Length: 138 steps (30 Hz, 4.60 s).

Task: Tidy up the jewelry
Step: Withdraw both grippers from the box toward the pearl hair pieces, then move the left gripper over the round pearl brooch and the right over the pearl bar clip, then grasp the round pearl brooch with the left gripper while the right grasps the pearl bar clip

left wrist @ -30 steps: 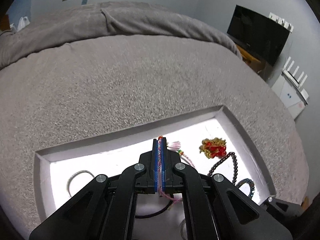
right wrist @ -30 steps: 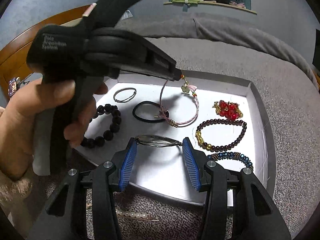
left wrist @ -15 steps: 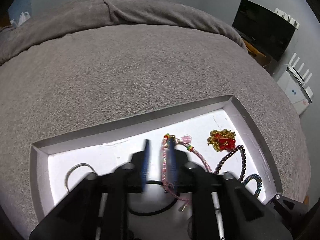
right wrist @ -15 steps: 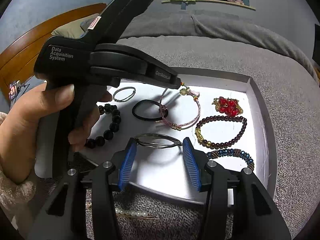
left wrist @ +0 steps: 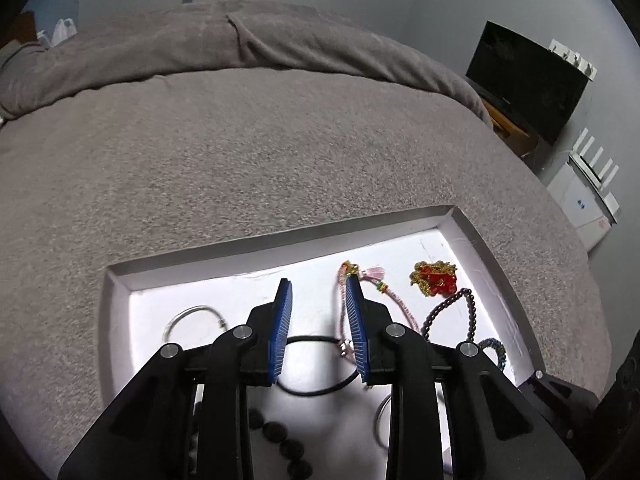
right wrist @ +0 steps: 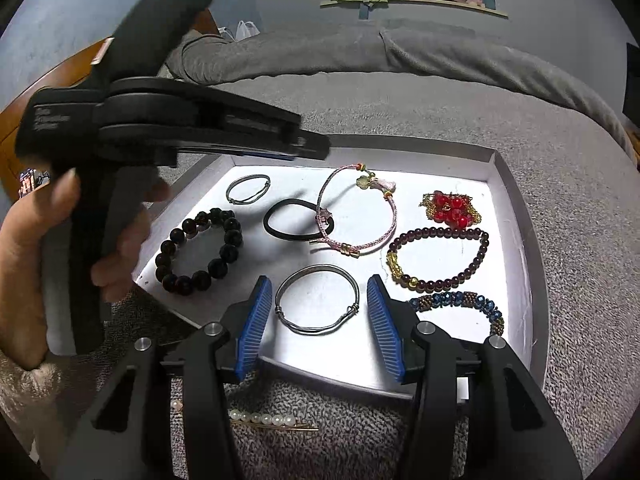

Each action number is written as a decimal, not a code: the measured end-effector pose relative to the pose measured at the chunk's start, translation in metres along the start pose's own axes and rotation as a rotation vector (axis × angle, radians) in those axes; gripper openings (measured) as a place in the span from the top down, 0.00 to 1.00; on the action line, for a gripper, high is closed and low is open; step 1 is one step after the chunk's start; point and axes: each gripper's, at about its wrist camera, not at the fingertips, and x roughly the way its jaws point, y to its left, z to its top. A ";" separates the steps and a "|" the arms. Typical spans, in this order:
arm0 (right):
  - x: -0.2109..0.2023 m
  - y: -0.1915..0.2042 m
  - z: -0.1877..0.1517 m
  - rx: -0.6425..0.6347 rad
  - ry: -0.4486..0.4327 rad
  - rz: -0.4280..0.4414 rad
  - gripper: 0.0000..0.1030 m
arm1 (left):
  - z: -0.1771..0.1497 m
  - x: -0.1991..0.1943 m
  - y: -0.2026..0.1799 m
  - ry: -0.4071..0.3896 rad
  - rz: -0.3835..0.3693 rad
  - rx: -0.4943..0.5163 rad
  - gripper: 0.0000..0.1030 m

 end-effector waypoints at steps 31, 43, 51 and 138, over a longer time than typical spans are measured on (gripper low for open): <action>-0.063 0.002 -0.012 0.014 -0.154 -0.062 0.05 | -0.033 -0.118 0.011 -0.197 0.235 -0.020 0.14; -0.086 -0.004 -0.031 0.073 -0.203 -0.105 0.05 | -0.095 -0.147 0.005 -0.252 0.280 0.019 0.10; -0.093 -0.009 -0.059 0.102 -0.184 -0.149 0.05 | -0.153 -0.136 -0.015 -0.239 0.256 0.064 0.10; -0.099 0.015 -0.012 0.024 -0.248 -0.139 0.32 | -0.097 -0.142 0.017 -0.352 0.104 0.055 0.50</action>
